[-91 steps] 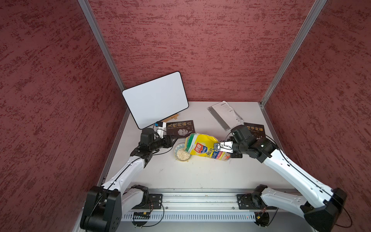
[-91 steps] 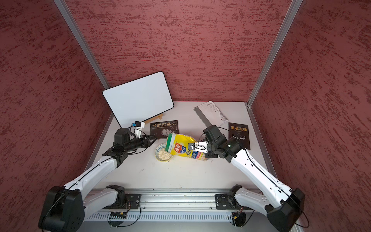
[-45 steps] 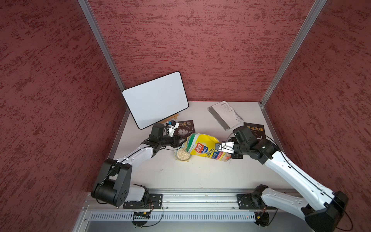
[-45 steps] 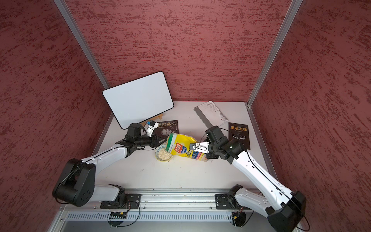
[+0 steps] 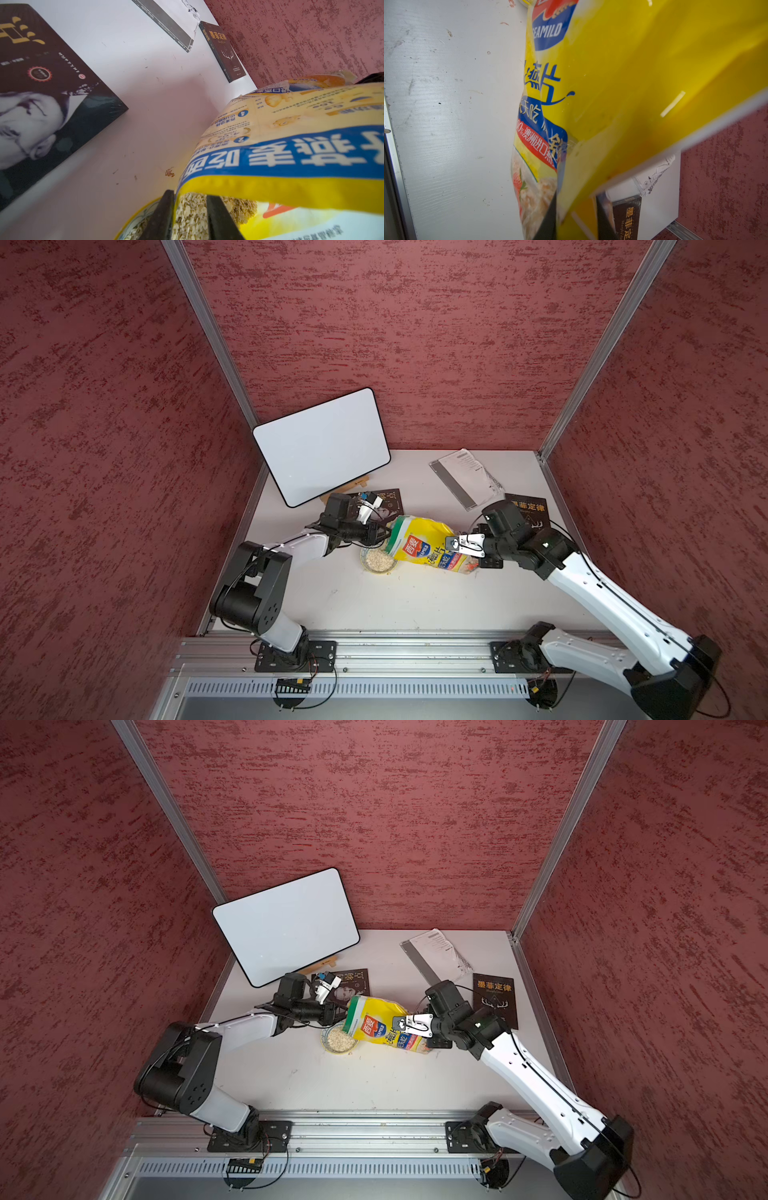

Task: Pour the oats into the breakfast bowl
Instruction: Place the oats bag at the center of the board.

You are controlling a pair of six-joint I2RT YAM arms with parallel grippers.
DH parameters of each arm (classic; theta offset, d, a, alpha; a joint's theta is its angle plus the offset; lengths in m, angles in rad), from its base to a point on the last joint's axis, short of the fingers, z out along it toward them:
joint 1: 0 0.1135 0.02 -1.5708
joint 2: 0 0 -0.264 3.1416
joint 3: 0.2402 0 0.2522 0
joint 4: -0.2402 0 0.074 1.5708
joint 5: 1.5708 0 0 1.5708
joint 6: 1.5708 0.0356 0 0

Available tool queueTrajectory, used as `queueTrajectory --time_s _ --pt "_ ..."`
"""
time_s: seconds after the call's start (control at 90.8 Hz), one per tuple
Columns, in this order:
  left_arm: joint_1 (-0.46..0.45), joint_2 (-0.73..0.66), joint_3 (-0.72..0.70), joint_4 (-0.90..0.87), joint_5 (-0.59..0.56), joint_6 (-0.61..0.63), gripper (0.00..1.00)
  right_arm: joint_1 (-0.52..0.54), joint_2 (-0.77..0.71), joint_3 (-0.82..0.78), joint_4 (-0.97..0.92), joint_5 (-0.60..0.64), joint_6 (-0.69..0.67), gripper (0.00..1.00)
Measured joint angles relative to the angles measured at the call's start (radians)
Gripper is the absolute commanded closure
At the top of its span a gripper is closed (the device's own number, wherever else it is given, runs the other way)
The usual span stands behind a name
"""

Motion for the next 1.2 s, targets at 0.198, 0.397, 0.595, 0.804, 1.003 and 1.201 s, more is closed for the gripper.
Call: queueTrajectory --time_s 0.198,0.397,0.595,0.804,1.003,1.201 --pt "0.000 -0.020 0.001 -0.012 0.008 0.009 1.00 -0.040 -0.006 -0.015 0.014 -0.034 0.021 1.00" --pt "-0.005 -0.082 0.010 -0.040 0.010 0.011 1.00 -0.092 -0.068 -0.078 0.060 -0.100 0.076 1.00" --pt "-0.026 -0.151 0.099 -0.164 -0.009 0.015 1.00 -0.147 -0.112 -0.132 0.102 -0.181 0.153 1.00" --pt "-0.074 -0.196 0.296 -0.399 -0.053 0.062 1.00 -0.211 -0.103 -0.178 0.171 -0.282 0.222 1.00" --pt "-0.117 -0.224 0.407 -0.585 -0.130 0.103 1.00 -0.252 -0.050 -0.196 0.243 -0.352 0.256 0.96" --pt "-0.150 -0.227 0.453 -0.704 -0.209 0.121 1.00 -0.256 0.027 -0.222 0.296 -0.393 0.275 0.79"
